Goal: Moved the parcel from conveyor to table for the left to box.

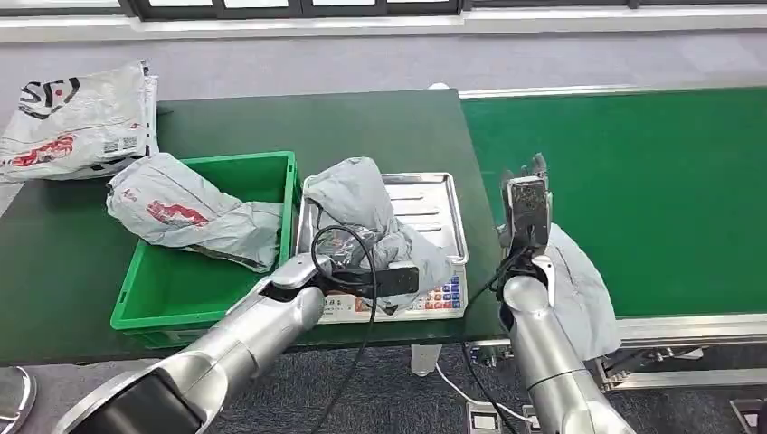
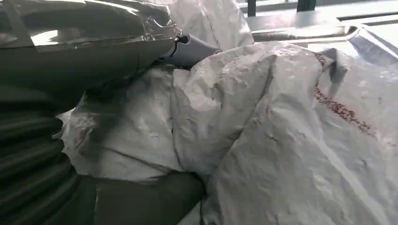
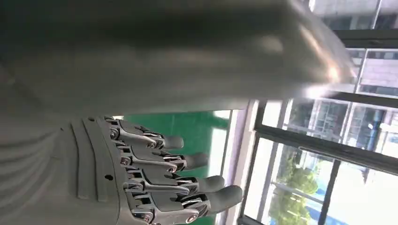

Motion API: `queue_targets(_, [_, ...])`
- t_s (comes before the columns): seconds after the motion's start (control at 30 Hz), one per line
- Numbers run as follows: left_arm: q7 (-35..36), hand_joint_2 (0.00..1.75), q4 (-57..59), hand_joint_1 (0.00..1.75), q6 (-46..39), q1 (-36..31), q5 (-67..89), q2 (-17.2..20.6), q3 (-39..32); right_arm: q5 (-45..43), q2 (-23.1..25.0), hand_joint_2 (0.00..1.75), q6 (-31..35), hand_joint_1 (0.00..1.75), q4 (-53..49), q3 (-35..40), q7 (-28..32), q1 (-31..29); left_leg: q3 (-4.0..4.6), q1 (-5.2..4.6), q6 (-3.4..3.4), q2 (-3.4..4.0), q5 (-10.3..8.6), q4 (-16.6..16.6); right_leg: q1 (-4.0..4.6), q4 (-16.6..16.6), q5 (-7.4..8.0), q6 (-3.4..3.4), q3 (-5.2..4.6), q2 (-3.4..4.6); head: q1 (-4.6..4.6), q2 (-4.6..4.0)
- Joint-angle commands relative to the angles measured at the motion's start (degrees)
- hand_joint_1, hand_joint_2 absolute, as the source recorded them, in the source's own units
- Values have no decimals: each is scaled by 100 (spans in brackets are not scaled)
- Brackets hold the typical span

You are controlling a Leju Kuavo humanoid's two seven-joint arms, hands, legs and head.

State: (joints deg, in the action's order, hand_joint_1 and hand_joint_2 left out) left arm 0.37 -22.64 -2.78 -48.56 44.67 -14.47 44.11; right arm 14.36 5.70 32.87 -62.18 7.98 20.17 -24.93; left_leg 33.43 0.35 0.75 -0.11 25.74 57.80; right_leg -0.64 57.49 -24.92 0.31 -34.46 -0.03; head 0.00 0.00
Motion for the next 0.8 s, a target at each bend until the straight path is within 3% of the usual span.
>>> queue_targets(0.03, [-297, 175, -221, 175, -559, -172, -551, 216, -902, -23, -73, 175, -175, 0, -32, -289, -157, 81, 19, 4, 0, 0, -18, -10, 5, -13, 18, -4, -17, -1, 0, -2])
queue_targets(0.17, [-580, 175, -1638, 175, -522, 24, -1027, 430, -1573, -101, -120, 175, -268, 0, -42, -317, -187, 78, 29, 0, 7, 5, -21, 2, 2, 2, 21, -8, -33, 2, 0, -2])
queue_targets(0.23, [-266, 175, -2340, 175, -190, 159, -1066, 586, -1589, -119, -127, 175, -273, 0, 24, -325, -184, 22, 40, 0, 7, 1, -32, 3, 2, 5, 25, -8, -44, -1, 0, 0])
queue_targets(0.8, [-285, 175, -2258, 175, -212, 213, -1051, 561, -1574, -118, -120, 175, -265, 0, 29, -321, -179, 22, 66, -2, 5, 4, -32, -3, -1, 1, 25, -8, -69, 4, 0, 0])
